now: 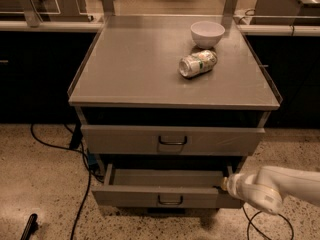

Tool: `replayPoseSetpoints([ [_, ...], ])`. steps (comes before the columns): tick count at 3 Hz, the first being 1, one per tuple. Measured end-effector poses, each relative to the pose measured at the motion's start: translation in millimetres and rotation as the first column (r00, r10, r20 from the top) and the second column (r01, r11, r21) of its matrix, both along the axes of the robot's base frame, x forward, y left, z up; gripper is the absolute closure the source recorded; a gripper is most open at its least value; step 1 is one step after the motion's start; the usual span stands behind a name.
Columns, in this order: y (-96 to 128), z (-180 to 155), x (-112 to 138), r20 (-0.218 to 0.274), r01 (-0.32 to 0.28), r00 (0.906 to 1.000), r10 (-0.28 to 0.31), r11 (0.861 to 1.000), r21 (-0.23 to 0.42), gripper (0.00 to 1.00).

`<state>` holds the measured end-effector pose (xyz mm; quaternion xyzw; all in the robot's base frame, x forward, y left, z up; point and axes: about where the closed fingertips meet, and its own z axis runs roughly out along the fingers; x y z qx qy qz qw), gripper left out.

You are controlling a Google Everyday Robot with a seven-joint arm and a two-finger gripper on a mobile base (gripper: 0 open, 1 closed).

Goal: Open middle drawer

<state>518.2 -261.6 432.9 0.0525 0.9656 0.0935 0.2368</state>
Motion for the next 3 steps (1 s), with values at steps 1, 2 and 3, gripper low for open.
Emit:
replayPoseSetpoints([
  [1, -9.1, 11.2, -35.2, 0.018, 0.034, 0.9992, -0.035, 0.996, 0.079, 1.00],
  [2, -10.3, 16.7, -56.3, 0.026, 0.042, 0.9986, -0.046, 0.991, 0.131, 1.00],
  [3, -11.0, 20.7, -67.2, 0.033, 0.043, 0.9983, -0.049, 0.986, 0.163, 1.00],
])
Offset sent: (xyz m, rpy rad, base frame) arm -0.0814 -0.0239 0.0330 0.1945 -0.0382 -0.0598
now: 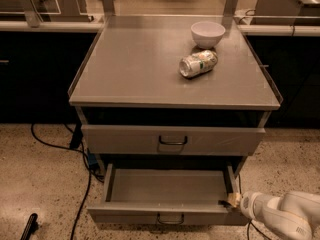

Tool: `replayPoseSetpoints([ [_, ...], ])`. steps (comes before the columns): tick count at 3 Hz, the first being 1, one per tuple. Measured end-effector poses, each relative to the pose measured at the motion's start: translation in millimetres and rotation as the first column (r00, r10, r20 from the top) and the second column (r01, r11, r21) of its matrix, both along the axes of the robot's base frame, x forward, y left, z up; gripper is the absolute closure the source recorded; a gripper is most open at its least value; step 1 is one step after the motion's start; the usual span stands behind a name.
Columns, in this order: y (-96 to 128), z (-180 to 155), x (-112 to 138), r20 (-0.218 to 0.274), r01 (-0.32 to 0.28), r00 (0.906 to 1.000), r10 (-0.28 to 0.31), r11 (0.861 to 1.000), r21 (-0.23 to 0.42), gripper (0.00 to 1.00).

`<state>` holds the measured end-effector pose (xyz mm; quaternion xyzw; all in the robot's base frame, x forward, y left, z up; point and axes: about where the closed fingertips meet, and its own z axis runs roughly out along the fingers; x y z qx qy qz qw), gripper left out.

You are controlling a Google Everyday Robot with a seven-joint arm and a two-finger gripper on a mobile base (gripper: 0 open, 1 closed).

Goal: Open middle drawer

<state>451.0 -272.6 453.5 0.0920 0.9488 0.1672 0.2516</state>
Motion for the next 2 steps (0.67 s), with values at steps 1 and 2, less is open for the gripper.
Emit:
replayPoseSetpoints([
  [1, -4.9, 22.4, 8.9, 0.065, -0.020, 0.9977, 0.021, 1.000, -0.014, 1.00],
  [2, -1.5, 61.3, 31.2, 0.174, -0.072, 0.9812, 0.082, 0.995, -0.064, 1.00],
])
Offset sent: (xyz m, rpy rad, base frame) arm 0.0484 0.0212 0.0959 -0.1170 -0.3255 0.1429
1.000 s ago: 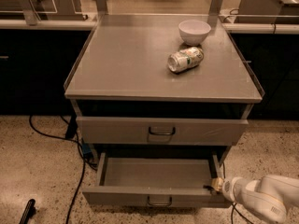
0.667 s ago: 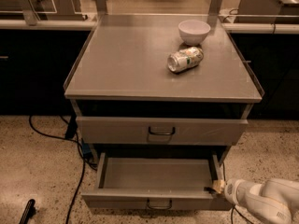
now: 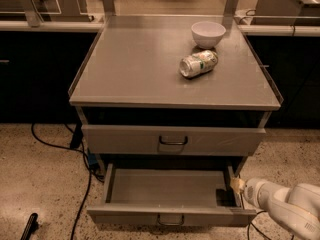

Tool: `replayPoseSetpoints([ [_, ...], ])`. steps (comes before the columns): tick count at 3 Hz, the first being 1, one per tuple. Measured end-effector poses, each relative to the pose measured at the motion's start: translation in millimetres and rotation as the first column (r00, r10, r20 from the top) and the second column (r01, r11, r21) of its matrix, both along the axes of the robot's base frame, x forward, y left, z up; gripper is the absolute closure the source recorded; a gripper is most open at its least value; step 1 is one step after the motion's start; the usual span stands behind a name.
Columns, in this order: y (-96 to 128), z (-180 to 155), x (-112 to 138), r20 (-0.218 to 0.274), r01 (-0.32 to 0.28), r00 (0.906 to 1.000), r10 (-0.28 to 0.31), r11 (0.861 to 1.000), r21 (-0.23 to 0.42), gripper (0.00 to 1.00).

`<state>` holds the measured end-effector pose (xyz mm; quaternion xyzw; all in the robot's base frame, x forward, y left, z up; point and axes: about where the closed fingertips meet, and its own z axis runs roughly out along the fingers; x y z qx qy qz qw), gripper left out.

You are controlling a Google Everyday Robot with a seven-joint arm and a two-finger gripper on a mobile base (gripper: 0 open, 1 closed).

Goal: Open middle drawer

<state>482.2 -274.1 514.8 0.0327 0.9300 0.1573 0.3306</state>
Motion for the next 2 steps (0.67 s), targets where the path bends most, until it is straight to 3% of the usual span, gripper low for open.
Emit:
replayPoseSetpoints([
  [1, 5.3, 49.5, 21.5, 0.148, -0.048, 0.9876, 0.053, 0.998, -0.035, 1.00],
  [2, 13.8, 54.7, 20.5, 0.167, -0.060, 0.9839, 0.064, 0.998, -0.029, 0.82],
])
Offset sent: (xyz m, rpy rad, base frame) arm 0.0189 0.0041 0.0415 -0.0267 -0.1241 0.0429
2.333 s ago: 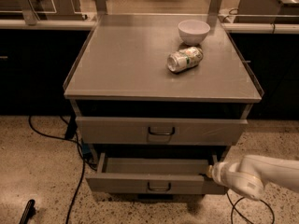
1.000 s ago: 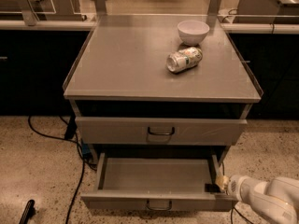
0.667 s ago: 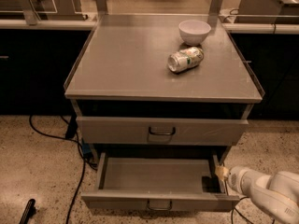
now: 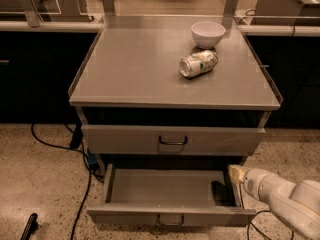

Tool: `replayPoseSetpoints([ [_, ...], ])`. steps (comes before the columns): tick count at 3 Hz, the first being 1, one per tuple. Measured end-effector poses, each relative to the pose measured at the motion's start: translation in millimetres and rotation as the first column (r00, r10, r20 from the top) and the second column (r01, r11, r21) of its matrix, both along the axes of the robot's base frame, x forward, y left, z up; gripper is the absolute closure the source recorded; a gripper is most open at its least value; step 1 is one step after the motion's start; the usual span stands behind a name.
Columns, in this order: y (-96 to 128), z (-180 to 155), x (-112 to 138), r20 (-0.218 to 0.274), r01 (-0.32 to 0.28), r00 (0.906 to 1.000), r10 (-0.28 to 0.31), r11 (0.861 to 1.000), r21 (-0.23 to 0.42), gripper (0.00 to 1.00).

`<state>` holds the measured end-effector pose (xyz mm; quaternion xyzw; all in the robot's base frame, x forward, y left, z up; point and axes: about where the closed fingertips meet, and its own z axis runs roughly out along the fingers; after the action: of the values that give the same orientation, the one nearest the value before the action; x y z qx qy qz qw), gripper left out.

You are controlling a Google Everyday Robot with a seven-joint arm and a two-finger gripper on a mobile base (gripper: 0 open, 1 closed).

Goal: Open middle drawer

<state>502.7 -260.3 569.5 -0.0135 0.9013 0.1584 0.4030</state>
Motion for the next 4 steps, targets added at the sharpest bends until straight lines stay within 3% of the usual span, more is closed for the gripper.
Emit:
replayPoseSetpoints([
  [3, 0.1, 0.0, 0.1, 0.000, 0.000, 1.0000, 0.000, 1.000, 0.000, 0.12],
  [4, 0.1, 0.0, 0.1, 0.000, 0.000, 1.0000, 0.000, 1.000, 0.000, 0.00],
])
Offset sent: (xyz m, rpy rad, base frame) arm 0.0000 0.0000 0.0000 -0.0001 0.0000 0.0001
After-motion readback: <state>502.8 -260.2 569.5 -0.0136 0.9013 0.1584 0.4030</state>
